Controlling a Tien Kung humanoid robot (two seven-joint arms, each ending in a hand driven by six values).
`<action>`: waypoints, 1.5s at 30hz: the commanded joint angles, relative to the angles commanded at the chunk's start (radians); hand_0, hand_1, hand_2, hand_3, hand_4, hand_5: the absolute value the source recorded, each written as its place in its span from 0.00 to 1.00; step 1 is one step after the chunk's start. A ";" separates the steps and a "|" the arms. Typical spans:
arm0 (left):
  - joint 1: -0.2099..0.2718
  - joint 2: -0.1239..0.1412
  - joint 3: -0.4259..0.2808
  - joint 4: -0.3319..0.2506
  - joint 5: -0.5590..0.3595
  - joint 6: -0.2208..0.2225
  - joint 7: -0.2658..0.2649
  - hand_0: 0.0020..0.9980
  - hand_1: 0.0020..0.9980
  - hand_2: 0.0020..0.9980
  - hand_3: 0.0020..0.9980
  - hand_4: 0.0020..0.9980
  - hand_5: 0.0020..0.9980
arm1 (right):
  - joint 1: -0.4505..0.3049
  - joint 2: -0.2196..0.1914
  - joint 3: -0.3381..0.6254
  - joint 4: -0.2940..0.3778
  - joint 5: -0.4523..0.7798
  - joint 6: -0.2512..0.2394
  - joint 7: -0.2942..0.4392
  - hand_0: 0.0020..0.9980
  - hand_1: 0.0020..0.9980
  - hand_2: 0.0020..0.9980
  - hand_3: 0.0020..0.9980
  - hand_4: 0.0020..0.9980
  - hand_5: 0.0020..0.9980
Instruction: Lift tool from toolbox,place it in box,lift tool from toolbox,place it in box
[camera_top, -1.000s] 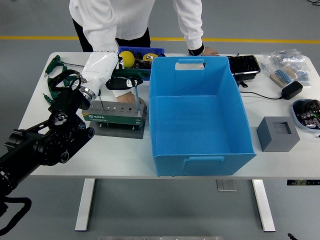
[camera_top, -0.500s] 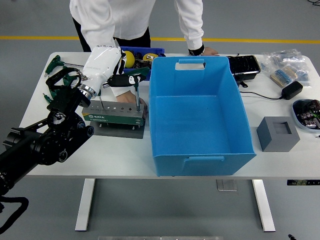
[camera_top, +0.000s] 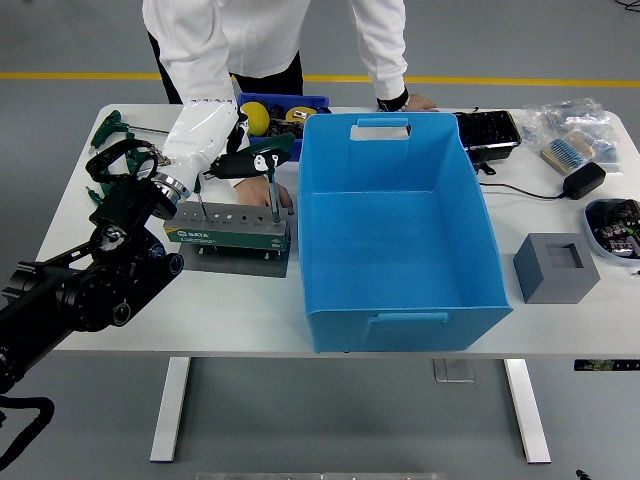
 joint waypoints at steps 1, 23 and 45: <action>0.000 0.000 -0.001 -0.006 -0.001 -0.002 0.001 0.20 0.16 0.24 0.33 1.00 0.75 | 0.000 0.000 0.000 0.000 -0.001 0.000 0.000 0.67 0.64 0.72 0.57 0.83 0.74; -0.006 0.011 0.019 -0.087 0.054 -0.141 0.091 0.31 0.40 0.50 0.54 1.00 0.88 | -0.008 0.000 0.006 0.000 -0.009 0.000 -0.003 0.67 0.64 0.72 0.57 0.84 0.74; -0.014 0.007 0.046 -0.064 0.082 -0.127 0.105 0.22 0.14 0.21 0.28 1.00 0.83 | -0.005 -0.001 0.006 0.000 -0.011 0.000 -0.003 0.67 0.64 0.72 0.57 0.84 0.74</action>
